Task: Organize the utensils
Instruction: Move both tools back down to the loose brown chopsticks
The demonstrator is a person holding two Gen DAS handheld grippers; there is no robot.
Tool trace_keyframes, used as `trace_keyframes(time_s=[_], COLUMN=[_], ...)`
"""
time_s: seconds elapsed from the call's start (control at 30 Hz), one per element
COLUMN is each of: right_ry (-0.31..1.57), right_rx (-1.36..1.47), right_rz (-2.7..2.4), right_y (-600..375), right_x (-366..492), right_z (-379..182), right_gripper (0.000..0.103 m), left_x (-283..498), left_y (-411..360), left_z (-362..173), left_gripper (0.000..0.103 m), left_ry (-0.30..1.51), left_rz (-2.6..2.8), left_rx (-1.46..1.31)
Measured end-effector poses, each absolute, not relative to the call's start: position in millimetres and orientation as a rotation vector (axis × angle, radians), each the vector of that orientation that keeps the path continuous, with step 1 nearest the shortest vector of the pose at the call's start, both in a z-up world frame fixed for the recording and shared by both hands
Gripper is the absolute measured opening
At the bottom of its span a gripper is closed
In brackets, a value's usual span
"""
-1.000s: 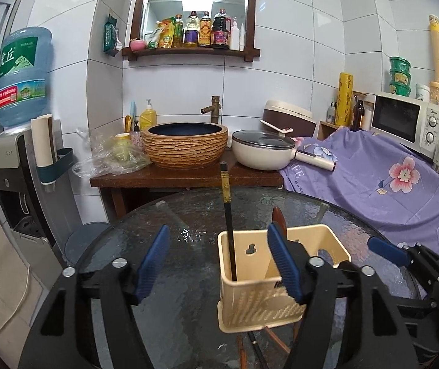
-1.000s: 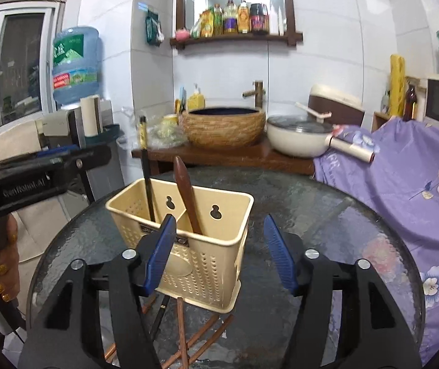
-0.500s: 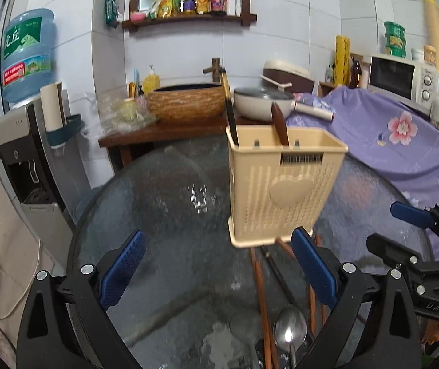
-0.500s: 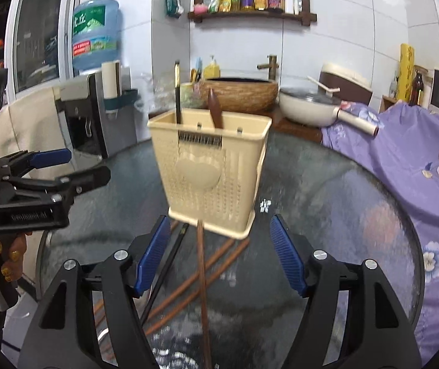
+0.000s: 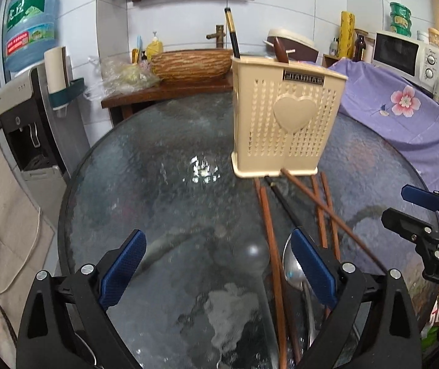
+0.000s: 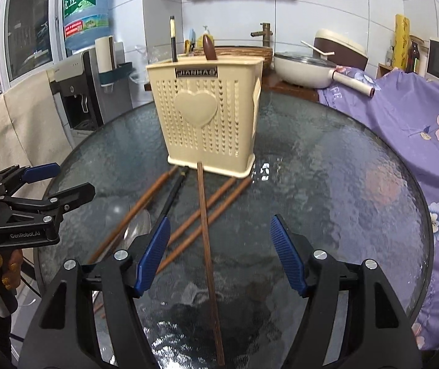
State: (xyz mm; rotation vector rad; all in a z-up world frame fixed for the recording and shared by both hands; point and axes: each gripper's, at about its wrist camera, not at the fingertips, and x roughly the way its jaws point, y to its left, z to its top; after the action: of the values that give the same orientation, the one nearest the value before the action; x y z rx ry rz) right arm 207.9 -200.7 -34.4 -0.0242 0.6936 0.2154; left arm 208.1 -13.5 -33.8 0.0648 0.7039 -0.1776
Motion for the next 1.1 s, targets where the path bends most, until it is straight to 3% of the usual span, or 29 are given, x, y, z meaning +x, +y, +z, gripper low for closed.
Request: trace_keyframes(time_s=[0.2,0.57,0.83,1.1], right_ry=[0.738,0.821,0.843,0.874], right_rx=[-0.041,-0.059,-0.117,-0.147], right_rz=[0.222,0.265,0.301,0.294], right_y=[-198.1,-190.1,-172.0,-160.6], right_x=[210.8,233.8,254.7,287.1], right_z=[-46.9,-58.0,-58.1,-60.4], right_gripper=[0.065,0.048,0.041,0.035], left_x=[205.6,206.9,213.0,214.1], left_y=[-16.3,-17.8,-18.9,-19.1], left_z=[-44.8,-56.2,-61.4,-63.4], left_gripper=[0.083,0.049,0.04,0.039], left_ry=[0.739,0.796,0.822,0.836], left_rz=[-0.2,-0.242,-0.256,-0.264], left_rx=[0.066,0.048,0.053,0.038])
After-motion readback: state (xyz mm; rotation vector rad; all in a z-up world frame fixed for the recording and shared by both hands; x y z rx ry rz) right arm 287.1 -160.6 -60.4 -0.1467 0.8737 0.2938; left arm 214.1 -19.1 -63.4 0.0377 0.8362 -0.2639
